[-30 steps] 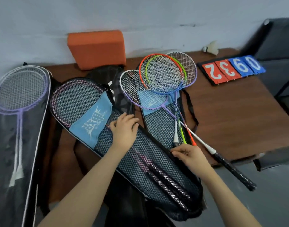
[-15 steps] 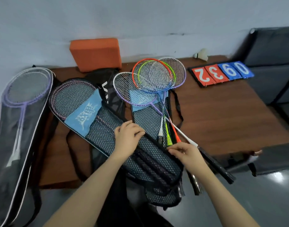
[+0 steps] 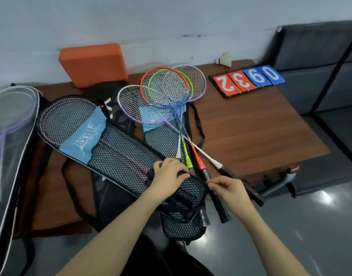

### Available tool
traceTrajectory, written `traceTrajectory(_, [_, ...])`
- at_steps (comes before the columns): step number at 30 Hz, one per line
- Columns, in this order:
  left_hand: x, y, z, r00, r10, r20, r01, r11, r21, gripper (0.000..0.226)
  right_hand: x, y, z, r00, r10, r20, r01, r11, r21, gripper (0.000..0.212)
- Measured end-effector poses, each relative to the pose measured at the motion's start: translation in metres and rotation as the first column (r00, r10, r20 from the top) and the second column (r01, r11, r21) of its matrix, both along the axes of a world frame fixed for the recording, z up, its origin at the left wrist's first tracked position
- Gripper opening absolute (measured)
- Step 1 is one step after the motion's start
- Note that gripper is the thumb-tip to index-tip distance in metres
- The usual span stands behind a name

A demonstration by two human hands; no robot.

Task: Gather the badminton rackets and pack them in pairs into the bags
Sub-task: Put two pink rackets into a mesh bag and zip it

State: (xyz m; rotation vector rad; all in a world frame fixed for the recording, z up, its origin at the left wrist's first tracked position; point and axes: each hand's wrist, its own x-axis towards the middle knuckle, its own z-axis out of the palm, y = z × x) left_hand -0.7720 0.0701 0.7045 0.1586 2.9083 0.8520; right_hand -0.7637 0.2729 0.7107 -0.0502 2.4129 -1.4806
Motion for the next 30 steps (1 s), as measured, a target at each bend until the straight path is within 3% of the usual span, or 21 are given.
traceTrajectory(6, [-0.02, 0.003, 0.008, 0.969, 0.211, -0.126, -0.184, 0.964, 0.194, 0.011, 0.012, 0.008, -0.011, 0.997, -0.063, 0.048, 0.065, 0.997, -0.036, 0.014])
traceTrajectory(10, [-0.028, 0.002, 0.004, 0.975, 0.181, -0.13, -0.15, 0.964, 0.219, 0.009, 0.019, 0.009, -0.018, 0.993, -0.087, 0.077, 0.09, 0.995, -0.044, 0.014])
traceTrajectory(13, [-0.026, 0.0, 0.001, 0.98, 0.156, -0.126, -0.136, 0.978, 0.157, 0.016, 0.014, 0.004, -0.017, 0.996, -0.09, -0.02, 0.09, 0.996, 0.028, 0.013])
traceTrajectory(16, [-0.015, -0.013, 0.002, 0.989, 0.145, -0.043, -0.14, 0.984, 0.106, 0.039, 0.005, -0.007, -0.012, 0.977, -0.081, -0.195, 0.097, 0.993, 0.073, 0.012])
traceTrajectory(18, [-0.001, -0.029, -0.002, 0.982, 0.185, 0.03, -0.186, 0.982, 0.04, 0.052, -0.006, -0.02, -0.011, 0.956, -0.013, -0.292, 0.061, 0.986, 0.155, 0.017])
traceTrajectory(20, [0.015, -0.048, -0.008, 0.943, 0.324, 0.08, -0.323, 0.946, -0.028, 0.057, -0.02, -0.039, -0.012, 0.939, 0.099, -0.331, -0.003, 0.961, 0.278, 0.024])
traceTrajectory(25, [0.043, -0.086, -0.017, 0.738, 0.652, 0.177, -0.631, 0.758, -0.164, 0.07, -0.052, -0.088, -0.012, 0.902, 0.362, -0.234, -0.178, 0.808, 0.562, 0.04])
traceTrajectory(27, [0.046, -0.1, -0.021, 0.702, 0.674, 0.231, -0.656, 0.738, -0.16, 0.075, -0.064, -0.107, -0.01, 0.861, 0.444, -0.249, -0.218, 0.764, 0.607, 0.041])
traceTrajectory(30, [0.043, -0.114, -0.026, 0.726, 0.62, 0.299, -0.628, 0.774, -0.078, 0.079, -0.082, -0.134, -0.008, 0.825, 0.509, -0.247, -0.263, 0.732, 0.629, 0.04])
